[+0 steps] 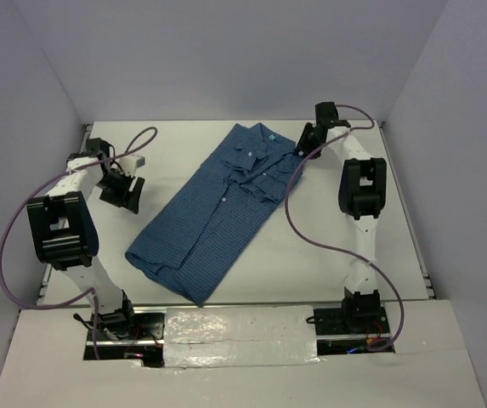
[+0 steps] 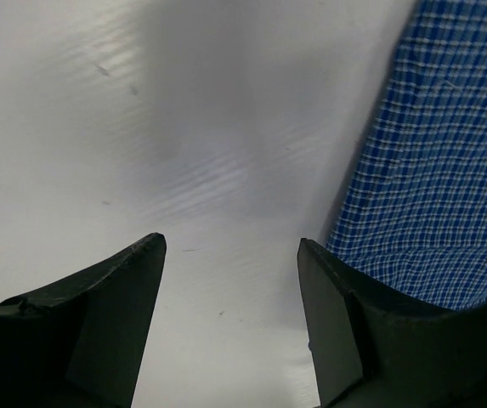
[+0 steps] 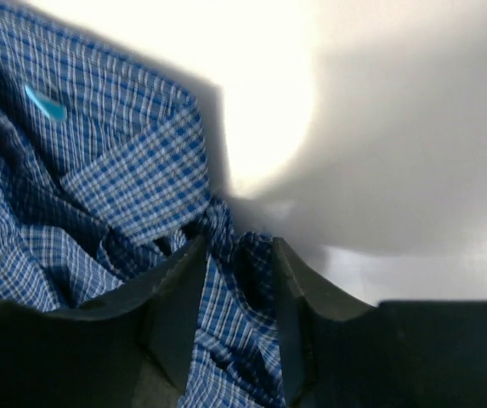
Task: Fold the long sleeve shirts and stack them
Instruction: Fold the shirt
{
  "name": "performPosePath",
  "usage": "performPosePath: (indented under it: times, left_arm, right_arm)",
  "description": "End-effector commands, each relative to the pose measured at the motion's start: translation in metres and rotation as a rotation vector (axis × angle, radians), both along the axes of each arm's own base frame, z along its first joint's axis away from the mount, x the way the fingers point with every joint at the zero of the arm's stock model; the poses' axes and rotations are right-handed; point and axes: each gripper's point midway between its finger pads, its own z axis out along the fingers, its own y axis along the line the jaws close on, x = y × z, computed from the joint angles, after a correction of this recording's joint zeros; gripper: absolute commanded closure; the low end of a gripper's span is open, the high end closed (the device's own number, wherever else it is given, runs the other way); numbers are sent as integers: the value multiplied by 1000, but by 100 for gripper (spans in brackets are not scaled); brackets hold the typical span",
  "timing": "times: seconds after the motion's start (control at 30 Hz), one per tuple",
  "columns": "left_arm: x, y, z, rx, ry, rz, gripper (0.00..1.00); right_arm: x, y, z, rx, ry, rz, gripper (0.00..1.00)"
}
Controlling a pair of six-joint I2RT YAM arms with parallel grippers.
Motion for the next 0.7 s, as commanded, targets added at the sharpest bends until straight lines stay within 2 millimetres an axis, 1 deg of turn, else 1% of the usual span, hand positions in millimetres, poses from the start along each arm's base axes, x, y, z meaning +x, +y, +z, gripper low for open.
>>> performPosePath:
  times: [0.0,0.03,0.07,0.1,0.13,0.17,0.2,0.23,0.3,0.33,0.37,0.4,0.43,0.47,0.5,0.53,0.6,0.63,0.67]
  left_arm:
    - [-14,-16,2,-50,13,-71,24]
    - [-15,-17,2,-55,14,-74,24]
    - [-17,-19,1,-62,16,-78,24]
    - [-21,-21,-1,-70,29,-82,24]
    - [-22,-21,0,-72,27,-83,24]
    - [-24,-22,-1,-75,31,-83,24]
    - [-25,-23,-1,-80,33,-84,24]
    - [-26,-24,0,-85,37,-85,24]
    - [-28,-30,4,-116,39,-95,26]
    - [-30,-32,4,-126,43,-98,26]
    - [-31,-34,4,-135,46,-105,28]
    - [-35,-36,5,-146,55,-118,29]
    - [-38,-38,4,-154,65,-127,30]
    - [-43,-41,2,-167,83,-133,30]
    - [-45,-46,0,-186,94,-149,30]
    - [-52,-49,-4,-198,118,-152,31]
    - [-58,-53,-9,-208,135,-166,31]
    - [-60,-53,-11,-207,139,-166,32]
    - [-63,-54,-15,-206,142,-167,33]
  right_arm:
    - [11,0,18,-6,2,40,55]
    - [17,-2,23,-8,-18,37,52]
    - [23,-5,37,-17,-59,34,50]
    - [25,-8,45,-22,-78,31,48]
    - [27,-16,53,-28,-95,13,48]
    - [25,-23,68,-36,-124,-11,46]
    - [23,-28,76,-37,-138,-27,46]
    - [15,-34,85,-34,-153,-48,46]
    - [5,-33,87,-14,-152,-75,46]
    - [-1,-32,101,-7,-174,-77,46]
    - [-15,-32,83,-4,-128,-80,46]
    - [-24,-28,77,25,-102,-92,46]
    - [-42,-25,64,47,-67,-101,46]
    - [-50,-21,57,76,-53,-105,46]
    - [-58,-11,52,144,-37,-114,46]
    - [-68,-7,40,175,-37,-121,46]
    - [-73,-2,30,216,-19,-136,47]
    - [-73,2,22,241,0,-139,47]
    - [-72,5,19,255,6,-131,48]
